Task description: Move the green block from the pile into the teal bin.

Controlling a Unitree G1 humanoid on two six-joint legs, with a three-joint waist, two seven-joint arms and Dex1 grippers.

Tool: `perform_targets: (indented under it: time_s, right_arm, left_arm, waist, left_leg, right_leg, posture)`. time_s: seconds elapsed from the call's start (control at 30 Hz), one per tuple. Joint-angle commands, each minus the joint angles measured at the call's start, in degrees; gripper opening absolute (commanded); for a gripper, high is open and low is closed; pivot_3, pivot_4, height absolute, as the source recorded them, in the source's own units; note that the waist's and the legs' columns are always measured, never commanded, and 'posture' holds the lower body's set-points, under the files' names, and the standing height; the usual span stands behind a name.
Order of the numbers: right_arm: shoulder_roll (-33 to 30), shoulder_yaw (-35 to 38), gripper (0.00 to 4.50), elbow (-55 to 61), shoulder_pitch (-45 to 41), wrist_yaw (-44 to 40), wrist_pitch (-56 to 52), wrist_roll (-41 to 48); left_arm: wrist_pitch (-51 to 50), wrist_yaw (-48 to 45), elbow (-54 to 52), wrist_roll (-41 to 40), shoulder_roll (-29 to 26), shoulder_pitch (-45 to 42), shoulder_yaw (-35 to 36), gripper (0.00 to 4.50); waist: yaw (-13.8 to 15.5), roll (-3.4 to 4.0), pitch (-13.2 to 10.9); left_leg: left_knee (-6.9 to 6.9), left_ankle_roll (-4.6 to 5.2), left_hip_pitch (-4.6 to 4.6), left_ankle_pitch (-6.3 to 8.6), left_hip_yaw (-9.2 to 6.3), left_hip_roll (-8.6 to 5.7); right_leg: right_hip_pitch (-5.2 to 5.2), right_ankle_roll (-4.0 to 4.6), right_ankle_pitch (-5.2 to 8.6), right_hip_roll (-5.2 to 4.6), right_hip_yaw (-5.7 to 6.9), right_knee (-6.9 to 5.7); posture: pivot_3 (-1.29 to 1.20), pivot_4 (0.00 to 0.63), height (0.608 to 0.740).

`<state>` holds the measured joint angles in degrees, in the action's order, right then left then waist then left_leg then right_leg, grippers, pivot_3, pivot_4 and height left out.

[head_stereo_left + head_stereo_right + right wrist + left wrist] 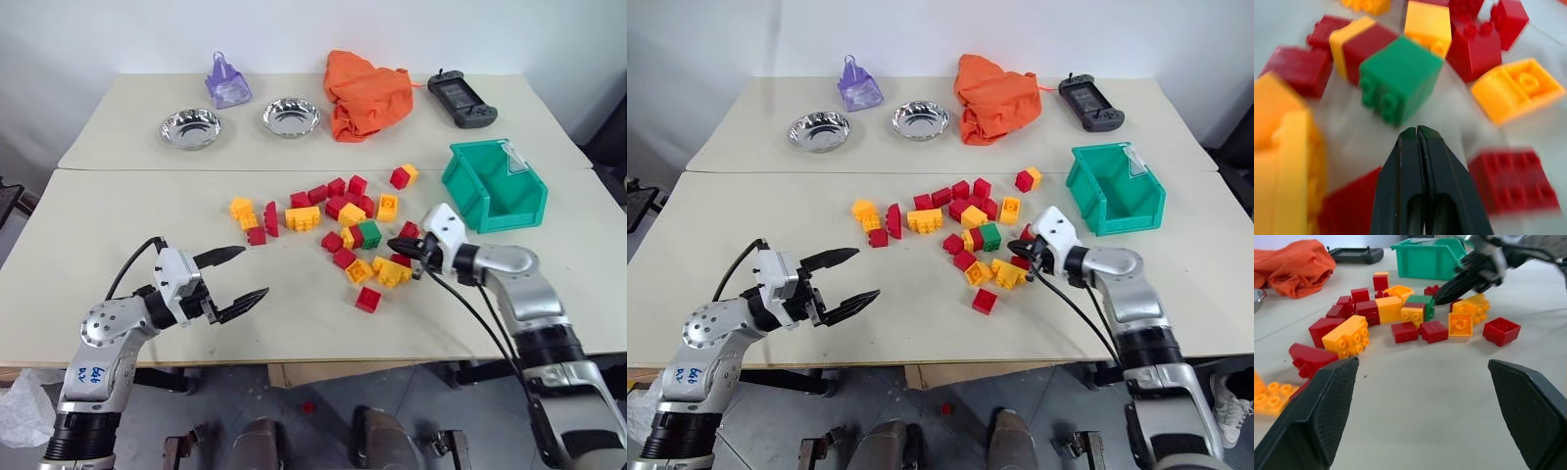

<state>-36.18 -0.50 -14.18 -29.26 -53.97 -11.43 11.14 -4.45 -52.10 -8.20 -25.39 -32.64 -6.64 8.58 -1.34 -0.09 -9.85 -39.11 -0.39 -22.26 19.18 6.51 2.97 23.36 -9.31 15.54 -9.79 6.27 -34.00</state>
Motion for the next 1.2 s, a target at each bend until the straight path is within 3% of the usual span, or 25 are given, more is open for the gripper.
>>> perform_targets:
  time_s: [0.03, 0.13, 0.23, 0.37, 0.57, 0.6, 0.73, 0.9, 1.2]
  right_arm:
    - [-4.91, 7.90, 0.05, 5.22, 3.99, -2.19, 0.59, 4.58]
    - [-9.43, 15.15, 0.05, 4.89, 11.00, -4.40, 1.63, 7.31]
    - [-11.57, 20.09, 0.89, 3.92, 16.56, -6.59, 3.64, 9.45]
    - [-12.61, 25.74, 2.33, 2.32, 22.61, -10.24, 4.24, 13.12]
    - [-10.18, 19.49, 4.33, 10.14, 18.33, -6.75, -1.71, 13.40]
    - [-9.66, 17.27, 4.48, 12.23, 16.62, -6.39, -3.69, 13.58]
    - [-6.76, 7.97, 4.48, 16.70, 7.65, -3.36, -13.62, 12.65]
    - [-1.91, -3.12, 4.48, 10.88, -3.51, 2.21, -18.86, 4.64]
    - [7.40, -9.10, 4.48, -1.34, -12.52, 10.14, -18.75, -3.08]
  left_arm:
    - [1.16, -0.90, 0.36, -0.48, -0.58, -0.41, 1.02, 4.50]
    - [1.48, -1.47, 1.92, -0.26, -0.53, -1.29, 0.87, 4.50]
    - [1.21, -1.89, 2.45, -0.24, -0.63, -1.73, 0.74, 4.50]
    - [1.73, -3.51, 2.66, 0.25, -1.21, -2.00, 0.05, 4.50]
    - [1.48, -4.11, 2.76, -0.01, -1.10, -2.64, -0.07, 4.50]
    - [1.37, -4.14, 2.63, -0.06, -1.05, -2.78, -0.15, 4.50]
    - [1.07, -4.07, 2.36, -0.16, -0.87, -3.26, -0.51, 4.50]
    - [0.76, -3.71, 1.85, -0.14, -0.40, -3.55, -1.08, 4.50]
    - [0.75, -2.30, 0.16, -0.24, 0.03, -2.30, -0.69, 4.50]
  waist:
    - [-0.06, 0.00, 0.00]
    - [0.89, 0.00, 0.00]
    - [1.22, -0.01, 0.00]
    - [1.22, -0.01, 0.00]
    - [0.43, 0.01, 0.00]
    - [0.18, 0.00, 0.00]
    - [-0.13, 0.00, 0.00]
    - [0.12, 0.00, 0.00]
    - [-0.20, 0.00, 0.01]
  left_leg:
    - [0.00, 0.00, 0.00, 0.00, 0.01, 0.00]
    - [0.00, 0.00, 0.01, 0.00, -0.01, 0.00]
    - [-0.01, 0.01, 0.01, 0.01, 0.06, 0.00]
    - [-0.01, 0.01, 0.08, 0.00, 0.08, 0.00]
    - [-0.02, 0.01, 0.16, 0.00, 0.17, 0.01]
    - [-0.02, 0.00, 0.16, 0.00, 0.17, 0.03]
    - [-0.03, -0.01, 0.14, 0.00, 0.14, 0.05]
    - [-0.05, 0.00, 0.07, 0.00, 0.13, 0.04]
    - [-0.03, 0.00, 0.03, 0.00, 0.14, 0.04]
  right_leg:
    - [0.00, 0.00, 0.00, 0.00, 0.00, 0.00]
    - [-0.02, 0.00, 0.00, 0.00, 0.01, 0.00]
    - [-0.02, 0.00, 0.00, 0.00, 0.00, 0.04]
    - [-0.05, 0.00, 0.00, 0.00, -0.03, 0.02]
    - [-0.03, 0.00, -0.01, 0.00, -0.14, -0.04]
    - [-0.03, 0.01, -0.01, 0.00, -0.13, -0.04]
    - [0.01, 0.02, -0.01, 0.01, -0.13, -0.12]
    - [0.04, 0.02, -0.02, 0.00, -0.11, -0.10]
    - [0.09, 0.02, -0.02, 0.00, -0.10, -0.10]
  posture:
    - [0.00, 0.150, 0.740]
    - [0.00, 0.150, 0.740]
    - [0.00, 0.150, 0.740]
    - [0.00, 0.150, 0.740]
    - [0.00, 0.150, 0.740]
    - [0.00, 0.150, 0.740]
    - [0.00, 0.150, 0.740]
    - [0.00, 0.150, 0.740]
    - [0.00, 0.150, 0.740]
